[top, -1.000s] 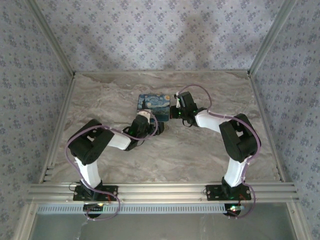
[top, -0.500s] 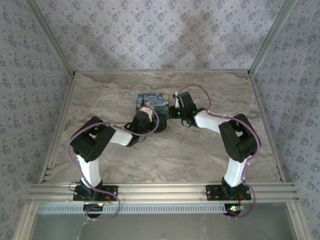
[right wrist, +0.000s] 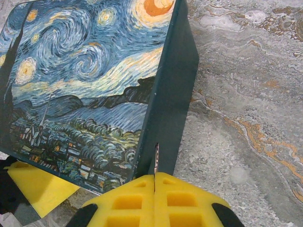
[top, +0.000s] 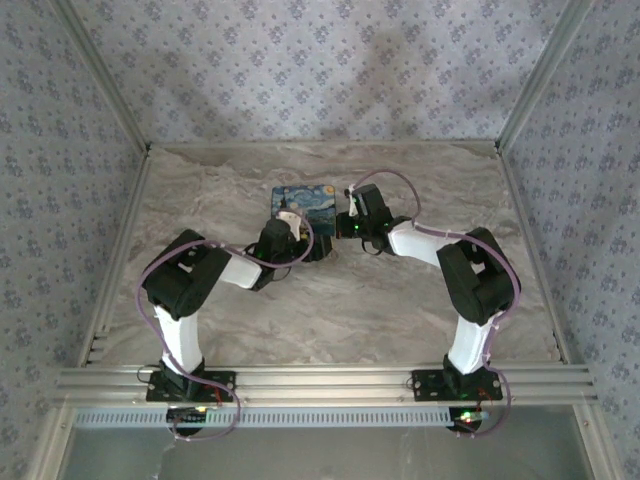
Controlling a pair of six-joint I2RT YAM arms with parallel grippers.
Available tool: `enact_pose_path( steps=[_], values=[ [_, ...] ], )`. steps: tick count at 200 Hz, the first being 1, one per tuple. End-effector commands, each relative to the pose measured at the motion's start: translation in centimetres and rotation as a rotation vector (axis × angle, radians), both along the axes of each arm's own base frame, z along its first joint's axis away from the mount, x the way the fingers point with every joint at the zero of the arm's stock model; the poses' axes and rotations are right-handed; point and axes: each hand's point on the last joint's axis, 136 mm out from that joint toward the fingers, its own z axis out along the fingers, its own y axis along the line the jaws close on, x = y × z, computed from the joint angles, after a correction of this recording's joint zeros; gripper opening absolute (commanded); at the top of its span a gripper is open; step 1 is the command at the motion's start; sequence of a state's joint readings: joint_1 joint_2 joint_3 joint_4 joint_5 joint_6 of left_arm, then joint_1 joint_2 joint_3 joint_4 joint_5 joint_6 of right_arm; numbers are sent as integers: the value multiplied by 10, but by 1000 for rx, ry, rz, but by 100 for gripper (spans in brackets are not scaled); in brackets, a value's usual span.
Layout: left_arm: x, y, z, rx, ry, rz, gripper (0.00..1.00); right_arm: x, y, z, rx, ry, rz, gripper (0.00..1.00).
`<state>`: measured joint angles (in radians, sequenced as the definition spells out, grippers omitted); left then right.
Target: Unlock the padlock with the key
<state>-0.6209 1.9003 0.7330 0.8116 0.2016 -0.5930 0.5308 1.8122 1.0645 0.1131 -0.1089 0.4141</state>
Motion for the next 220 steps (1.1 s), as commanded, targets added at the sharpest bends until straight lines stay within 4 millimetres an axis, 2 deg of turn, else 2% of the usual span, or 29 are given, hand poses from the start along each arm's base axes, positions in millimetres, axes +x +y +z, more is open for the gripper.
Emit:
enact_pose_path(
  steps=[1,62,96,141,170,220],
  values=[
    [1,-3,16,-92,-38,-16,81,-1,9,10,27,-16,19,0],
    [-5,-4,26,-178,-63,-65,74,-1,8,10,23,-16,16,0],
    [-5,-7,17,-166,-19,-73,75,0,9,11,26,-18,20,0],
    [-1,-1,7,-160,14,-16,80,-1,10,11,26,-18,21,0],
    [-2,-1,12,-231,-5,-16,74,-1,9,9,23,-15,20,0],
    [-6,-2,14,-282,-15,-34,72,-2,8,8,19,-14,17,0]
  ],
)
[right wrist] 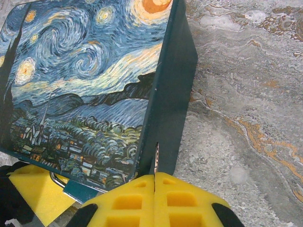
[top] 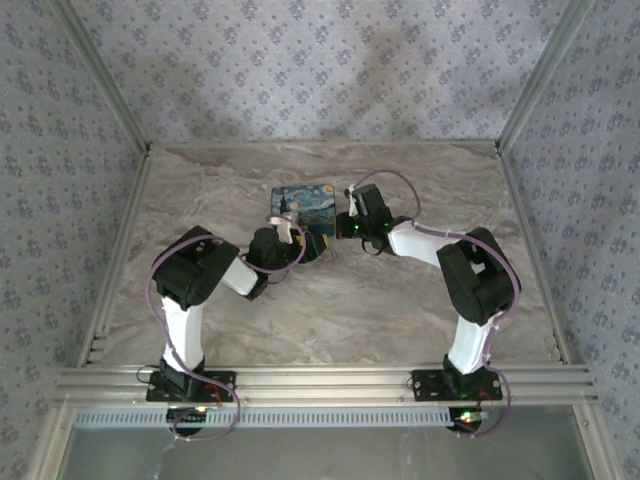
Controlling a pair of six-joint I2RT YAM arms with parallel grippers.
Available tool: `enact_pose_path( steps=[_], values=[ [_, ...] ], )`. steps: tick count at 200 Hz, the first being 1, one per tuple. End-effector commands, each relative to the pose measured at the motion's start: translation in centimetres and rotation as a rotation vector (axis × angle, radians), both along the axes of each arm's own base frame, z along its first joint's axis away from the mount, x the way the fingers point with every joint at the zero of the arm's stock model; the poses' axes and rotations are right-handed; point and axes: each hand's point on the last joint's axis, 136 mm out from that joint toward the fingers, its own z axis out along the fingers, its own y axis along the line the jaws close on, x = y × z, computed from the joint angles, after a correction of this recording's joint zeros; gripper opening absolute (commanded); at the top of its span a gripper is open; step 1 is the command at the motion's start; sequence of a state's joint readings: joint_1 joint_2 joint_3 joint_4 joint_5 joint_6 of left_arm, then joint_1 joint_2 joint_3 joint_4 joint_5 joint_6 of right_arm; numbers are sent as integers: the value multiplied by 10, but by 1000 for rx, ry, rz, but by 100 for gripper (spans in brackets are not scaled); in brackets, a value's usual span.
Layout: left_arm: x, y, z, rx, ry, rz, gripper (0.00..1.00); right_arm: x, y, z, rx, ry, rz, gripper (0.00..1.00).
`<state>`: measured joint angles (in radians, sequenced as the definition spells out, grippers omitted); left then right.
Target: Unlock the padlock with the key
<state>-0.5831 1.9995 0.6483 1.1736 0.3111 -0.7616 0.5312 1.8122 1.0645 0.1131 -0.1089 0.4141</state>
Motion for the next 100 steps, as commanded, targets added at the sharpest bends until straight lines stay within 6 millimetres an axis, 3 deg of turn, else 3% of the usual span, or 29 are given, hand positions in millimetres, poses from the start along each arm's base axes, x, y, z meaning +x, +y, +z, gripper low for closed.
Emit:
enact_pose_path(
  steps=[1,34,100],
  values=[
    [-3,-3,6,-48,-14,-24,72,-1,8,9,19,-15,16,0],
    [-1,-3,5,-41,-18,-15,80,-2,8,7,21,-12,15,0],
    [2,-9,5,-89,-4,-28,66,-2,8,7,16,-14,15,0]
  ],
)
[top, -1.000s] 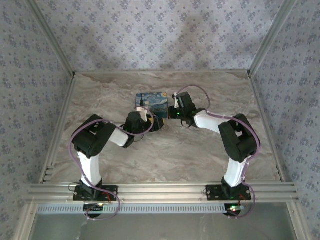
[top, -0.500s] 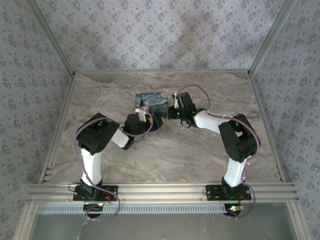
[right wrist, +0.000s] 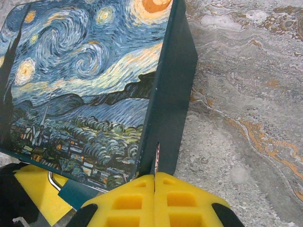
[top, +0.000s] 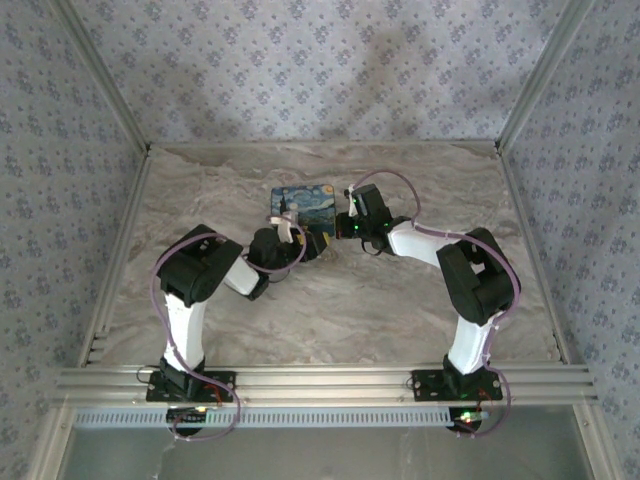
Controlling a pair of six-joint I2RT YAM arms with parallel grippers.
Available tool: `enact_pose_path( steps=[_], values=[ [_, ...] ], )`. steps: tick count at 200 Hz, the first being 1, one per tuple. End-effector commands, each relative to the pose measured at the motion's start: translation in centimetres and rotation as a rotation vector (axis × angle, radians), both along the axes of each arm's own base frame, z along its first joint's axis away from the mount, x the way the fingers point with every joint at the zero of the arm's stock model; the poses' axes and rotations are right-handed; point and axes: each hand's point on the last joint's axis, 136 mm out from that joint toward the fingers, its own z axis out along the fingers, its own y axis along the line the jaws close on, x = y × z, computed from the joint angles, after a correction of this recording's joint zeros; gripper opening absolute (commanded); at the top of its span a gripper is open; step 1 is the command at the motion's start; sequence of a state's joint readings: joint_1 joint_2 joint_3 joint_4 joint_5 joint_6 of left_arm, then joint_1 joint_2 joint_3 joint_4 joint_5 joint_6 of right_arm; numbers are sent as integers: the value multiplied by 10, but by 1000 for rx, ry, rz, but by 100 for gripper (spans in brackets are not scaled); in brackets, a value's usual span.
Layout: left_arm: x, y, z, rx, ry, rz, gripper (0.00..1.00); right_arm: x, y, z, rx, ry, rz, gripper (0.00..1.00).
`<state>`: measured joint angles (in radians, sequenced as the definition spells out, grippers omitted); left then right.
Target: Unlock the padlock with the key
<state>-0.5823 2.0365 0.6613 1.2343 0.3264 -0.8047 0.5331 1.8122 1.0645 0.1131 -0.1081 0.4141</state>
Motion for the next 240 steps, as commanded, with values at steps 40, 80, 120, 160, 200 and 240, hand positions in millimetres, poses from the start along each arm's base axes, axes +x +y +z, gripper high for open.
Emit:
enact_pose_path(
  steps=[40,80,120,160,200,240],
  values=[
    [-2,2,-3,-25,2,-3,64,-2,5,6,18,-10,11,0],
    [2,6,-6,-28,26,7,55,-2,6,7,21,-13,11,0],
    [3,10,-9,-33,41,18,45,-2,5,6,20,-12,9,0],
    [1,15,-18,-4,72,33,46,-2,5,8,21,-15,9,0],
    [2,20,-25,13,95,42,32,-3,3,6,20,-13,7,0],
    [3,24,-31,31,118,44,24,-4,3,10,21,-19,9,0]
  ],
)
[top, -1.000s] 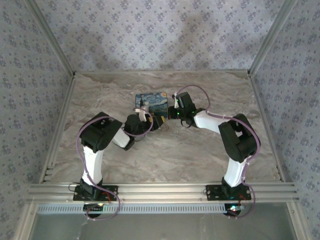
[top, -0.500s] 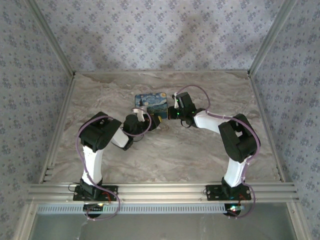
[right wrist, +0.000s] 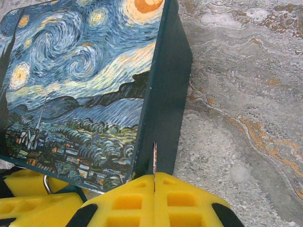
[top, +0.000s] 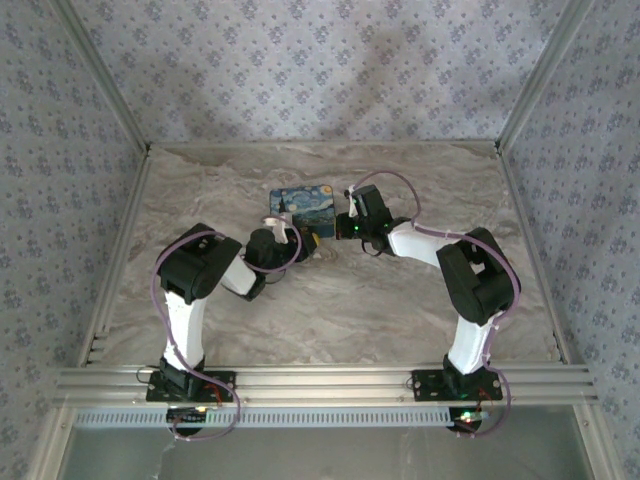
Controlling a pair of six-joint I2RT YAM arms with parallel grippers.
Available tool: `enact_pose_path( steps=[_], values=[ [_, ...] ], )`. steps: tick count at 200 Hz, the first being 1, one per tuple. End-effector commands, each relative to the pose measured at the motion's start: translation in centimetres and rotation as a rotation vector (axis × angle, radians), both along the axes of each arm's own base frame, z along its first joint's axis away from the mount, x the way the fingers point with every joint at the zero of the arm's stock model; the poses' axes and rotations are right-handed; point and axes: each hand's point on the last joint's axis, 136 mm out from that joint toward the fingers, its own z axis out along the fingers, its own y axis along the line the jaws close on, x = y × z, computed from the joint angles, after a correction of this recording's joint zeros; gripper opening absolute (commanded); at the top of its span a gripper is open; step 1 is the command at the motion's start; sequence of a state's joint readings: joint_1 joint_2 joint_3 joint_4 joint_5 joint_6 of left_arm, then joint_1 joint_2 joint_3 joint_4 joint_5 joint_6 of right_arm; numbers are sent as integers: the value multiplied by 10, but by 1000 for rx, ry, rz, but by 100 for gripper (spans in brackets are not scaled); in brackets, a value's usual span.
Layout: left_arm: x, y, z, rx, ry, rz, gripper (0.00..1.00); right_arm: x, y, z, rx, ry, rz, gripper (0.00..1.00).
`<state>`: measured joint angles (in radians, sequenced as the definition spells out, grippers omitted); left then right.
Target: Unlock the padlock with the key
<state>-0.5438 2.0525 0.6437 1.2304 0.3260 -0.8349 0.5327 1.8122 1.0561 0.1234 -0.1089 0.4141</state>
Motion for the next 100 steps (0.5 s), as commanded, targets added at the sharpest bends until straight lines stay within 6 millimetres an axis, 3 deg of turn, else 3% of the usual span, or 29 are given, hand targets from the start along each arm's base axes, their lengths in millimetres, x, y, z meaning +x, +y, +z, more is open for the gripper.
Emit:
enact_pose_path(
  steps=[1,65,100],
  values=[
    [-3,6,-17,28,65,-2,24,-3,3,12,21,-19,7,0],
    [-9,11,-23,57,113,-24,11,-5,-7,17,28,-29,1,0],
    [-11,12,-23,64,135,-30,7,-8,-20,30,72,-51,-10,0]
  ],
)
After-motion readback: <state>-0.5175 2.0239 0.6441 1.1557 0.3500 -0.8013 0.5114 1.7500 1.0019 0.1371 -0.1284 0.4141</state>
